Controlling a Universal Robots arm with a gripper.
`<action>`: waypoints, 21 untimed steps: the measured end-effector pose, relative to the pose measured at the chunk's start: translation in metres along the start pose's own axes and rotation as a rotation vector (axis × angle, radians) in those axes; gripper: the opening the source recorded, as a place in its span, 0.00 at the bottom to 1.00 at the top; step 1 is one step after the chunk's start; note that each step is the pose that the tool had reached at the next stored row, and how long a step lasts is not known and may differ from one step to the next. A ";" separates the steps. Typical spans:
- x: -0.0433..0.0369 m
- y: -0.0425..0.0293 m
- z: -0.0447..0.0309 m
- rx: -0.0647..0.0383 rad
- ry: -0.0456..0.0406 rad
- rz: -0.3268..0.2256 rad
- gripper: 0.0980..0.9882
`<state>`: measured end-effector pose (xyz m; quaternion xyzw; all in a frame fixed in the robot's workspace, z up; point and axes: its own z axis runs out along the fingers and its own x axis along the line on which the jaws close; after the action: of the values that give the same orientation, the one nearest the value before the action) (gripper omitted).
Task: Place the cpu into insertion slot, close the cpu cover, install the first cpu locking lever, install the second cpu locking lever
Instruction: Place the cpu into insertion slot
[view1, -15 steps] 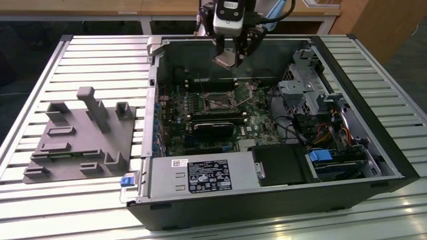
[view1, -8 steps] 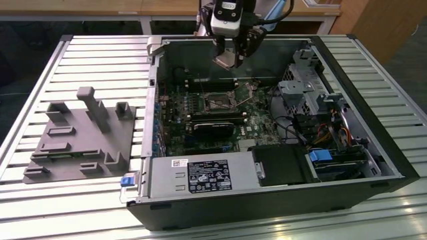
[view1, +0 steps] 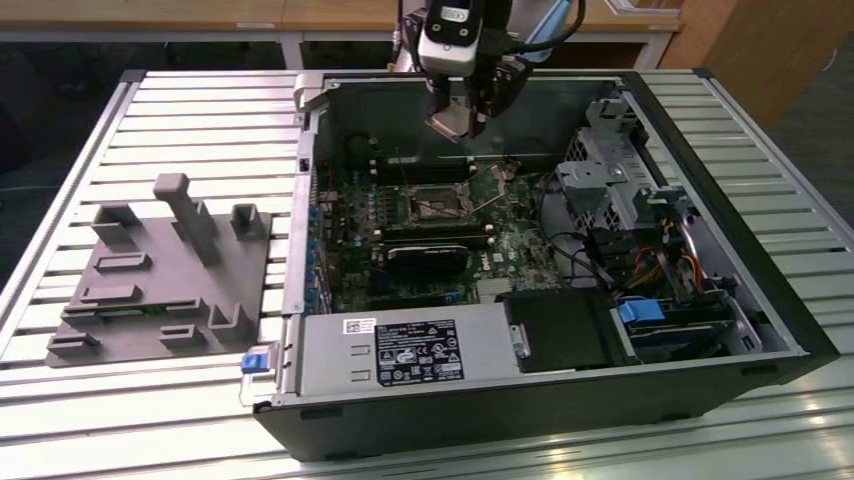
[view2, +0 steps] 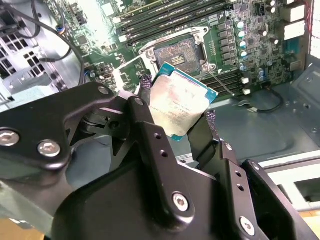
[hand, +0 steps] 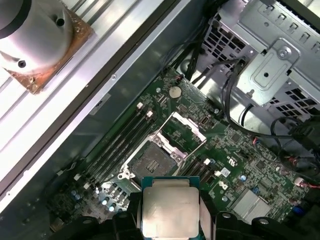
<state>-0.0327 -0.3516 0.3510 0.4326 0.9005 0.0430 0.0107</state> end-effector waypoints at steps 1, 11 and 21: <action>0.0000 0.0000 0.0003 0.000 -0.0015 0.017 0.50; -0.0001 -0.0003 0.0039 -0.004 -0.0172 0.198 0.50; -0.0002 -0.0006 0.0069 -0.007 -0.0328 0.376 0.50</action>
<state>-0.0327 -0.3516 0.3440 0.5938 0.8034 0.0402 0.0186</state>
